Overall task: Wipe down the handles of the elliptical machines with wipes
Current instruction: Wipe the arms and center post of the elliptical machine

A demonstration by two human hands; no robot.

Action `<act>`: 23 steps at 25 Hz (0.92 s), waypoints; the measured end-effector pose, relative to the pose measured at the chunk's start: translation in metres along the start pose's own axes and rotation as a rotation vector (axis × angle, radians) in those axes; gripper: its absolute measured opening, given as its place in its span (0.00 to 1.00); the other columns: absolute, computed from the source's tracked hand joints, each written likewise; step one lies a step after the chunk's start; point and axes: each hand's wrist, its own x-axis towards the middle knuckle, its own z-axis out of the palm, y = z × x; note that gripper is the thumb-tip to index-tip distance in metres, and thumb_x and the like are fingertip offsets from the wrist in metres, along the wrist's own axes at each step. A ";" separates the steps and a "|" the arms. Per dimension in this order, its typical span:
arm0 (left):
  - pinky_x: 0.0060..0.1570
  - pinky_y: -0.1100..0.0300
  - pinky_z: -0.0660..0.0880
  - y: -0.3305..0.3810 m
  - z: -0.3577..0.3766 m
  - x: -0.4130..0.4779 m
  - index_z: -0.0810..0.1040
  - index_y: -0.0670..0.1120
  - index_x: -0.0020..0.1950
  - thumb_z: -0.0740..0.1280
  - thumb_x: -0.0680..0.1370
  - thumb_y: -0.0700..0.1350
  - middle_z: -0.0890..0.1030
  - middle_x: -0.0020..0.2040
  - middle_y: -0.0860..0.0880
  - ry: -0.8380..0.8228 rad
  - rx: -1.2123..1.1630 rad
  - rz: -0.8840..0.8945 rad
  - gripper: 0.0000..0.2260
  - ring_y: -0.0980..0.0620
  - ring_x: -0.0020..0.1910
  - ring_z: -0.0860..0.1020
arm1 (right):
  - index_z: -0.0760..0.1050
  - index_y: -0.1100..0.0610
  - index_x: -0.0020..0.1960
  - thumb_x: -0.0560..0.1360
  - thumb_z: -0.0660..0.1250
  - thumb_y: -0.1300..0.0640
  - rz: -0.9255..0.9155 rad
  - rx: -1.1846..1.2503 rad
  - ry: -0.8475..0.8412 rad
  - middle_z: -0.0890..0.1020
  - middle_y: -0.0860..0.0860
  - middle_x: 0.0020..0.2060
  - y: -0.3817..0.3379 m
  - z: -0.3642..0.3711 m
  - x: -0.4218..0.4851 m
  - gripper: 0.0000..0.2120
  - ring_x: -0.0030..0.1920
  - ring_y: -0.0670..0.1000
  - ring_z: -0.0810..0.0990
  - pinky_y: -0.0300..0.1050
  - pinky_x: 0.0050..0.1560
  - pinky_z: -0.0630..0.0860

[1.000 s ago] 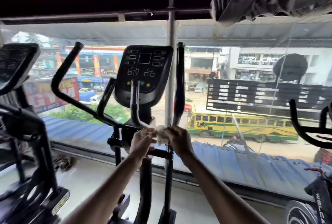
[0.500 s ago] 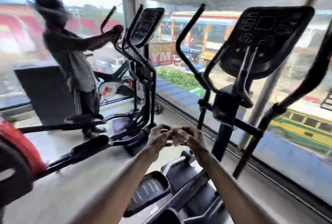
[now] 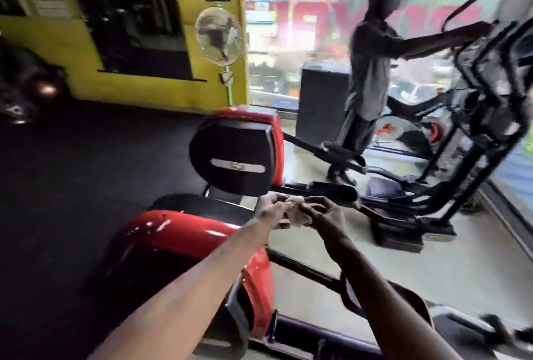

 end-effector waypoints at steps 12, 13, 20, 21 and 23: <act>0.35 0.60 0.79 0.002 -0.393 -0.029 0.79 0.47 0.50 0.71 0.78 0.38 0.82 0.41 0.47 0.623 -0.159 0.008 0.05 0.51 0.38 0.81 | 0.80 0.54 0.44 0.72 0.75 0.61 -0.010 -0.115 -0.507 0.87 0.58 0.41 -0.016 0.437 0.037 0.05 0.41 0.55 0.84 0.56 0.42 0.85; 0.33 0.60 0.80 0.001 -0.429 -0.028 0.79 0.47 0.50 0.71 0.79 0.38 0.82 0.40 0.47 0.648 -0.162 0.003 0.05 0.52 0.37 0.81 | 0.79 0.54 0.44 0.72 0.74 0.61 -0.022 -0.127 -0.527 0.85 0.57 0.40 -0.019 0.476 0.037 0.06 0.39 0.53 0.83 0.49 0.36 0.83; 0.37 0.57 0.80 -0.005 -0.625 0.008 0.76 0.49 0.43 0.71 0.79 0.40 0.83 0.41 0.47 0.775 -0.178 -0.063 0.07 0.51 0.37 0.81 | 0.78 0.57 0.47 0.78 0.68 0.59 -0.049 -0.213 -0.567 0.83 0.54 0.41 -0.030 0.687 0.059 0.02 0.35 0.49 0.81 0.40 0.29 0.78; 0.37 0.57 0.80 -0.006 -0.645 0.019 0.76 0.49 0.44 0.71 0.78 0.40 0.83 0.42 0.46 0.780 -0.196 -0.074 0.07 0.49 0.39 0.82 | 0.78 0.58 0.47 0.78 0.67 0.59 -0.046 -0.226 -0.563 0.83 0.54 0.41 -0.027 0.708 0.068 0.03 0.35 0.49 0.81 0.40 0.29 0.78; 0.36 0.57 0.79 -0.009 -0.681 0.045 0.77 0.48 0.44 0.72 0.77 0.41 0.84 0.44 0.44 0.776 -0.242 -0.095 0.06 0.47 0.42 0.82 | 0.80 0.57 0.46 0.78 0.67 0.59 -0.044 -0.238 -0.558 0.83 0.51 0.37 -0.025 0.743 0.087 0.04 0.36 0.49 0.81 0.40 0.31 0.79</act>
